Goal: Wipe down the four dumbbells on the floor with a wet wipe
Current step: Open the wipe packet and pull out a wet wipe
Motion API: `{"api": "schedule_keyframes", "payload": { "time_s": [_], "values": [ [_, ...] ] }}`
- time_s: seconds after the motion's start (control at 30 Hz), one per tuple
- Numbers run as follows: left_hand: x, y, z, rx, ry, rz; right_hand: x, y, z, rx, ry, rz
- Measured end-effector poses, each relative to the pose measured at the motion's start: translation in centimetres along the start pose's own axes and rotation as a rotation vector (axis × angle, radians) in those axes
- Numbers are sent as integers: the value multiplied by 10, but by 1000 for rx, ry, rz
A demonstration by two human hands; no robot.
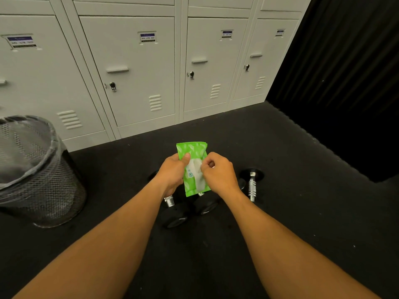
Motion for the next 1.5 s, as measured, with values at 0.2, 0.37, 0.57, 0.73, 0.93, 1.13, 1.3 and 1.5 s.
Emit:
{"api": "schedule_keyframes", "payload": {
  "time_s": [0.2, 0.37, 0.57, 0.73, 0.93, 1.13, 1.3, 1.5],
  "values": [
    [-4, 4, 6, -1, -45, 48, 5, 7, -2, 230, -28, 12],
    [-6, 5, 15, 60, -87, 67, 10, 1, 0, 304, -105, -23],
    [-9, 6, 21, 203, -114, 15, 12, 0, -14, 50, 5, -53],
    [-11, 6, 15, 301, -125, -16, 12, 1, -13, 113, -13, -6],
    [-12, 8, 14, 286, -120, -18, 12, -3, -3, 275, -76, 39],
    [-13, 16, 17, 248, -124, 28, 8, -3, -5, 427, -118, 36],
    [-15, 19, 17, 195, -107, 50, 9, -1, -8, 509, -125, 49],
    [-24, 9, 14, -142, 15, -149, 8, 1, -11, 606, -146, 81]
  ]
}}
Point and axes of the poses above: each hand's wrist, its own x-axis towards the middle knuckle, its own y-axis out of the back of the hand, z = x × y, the point moved 7 cm from there along x, towards the middle knuckle, and after that the axes turned 14 degrees about -x, right-handed, at the moved point
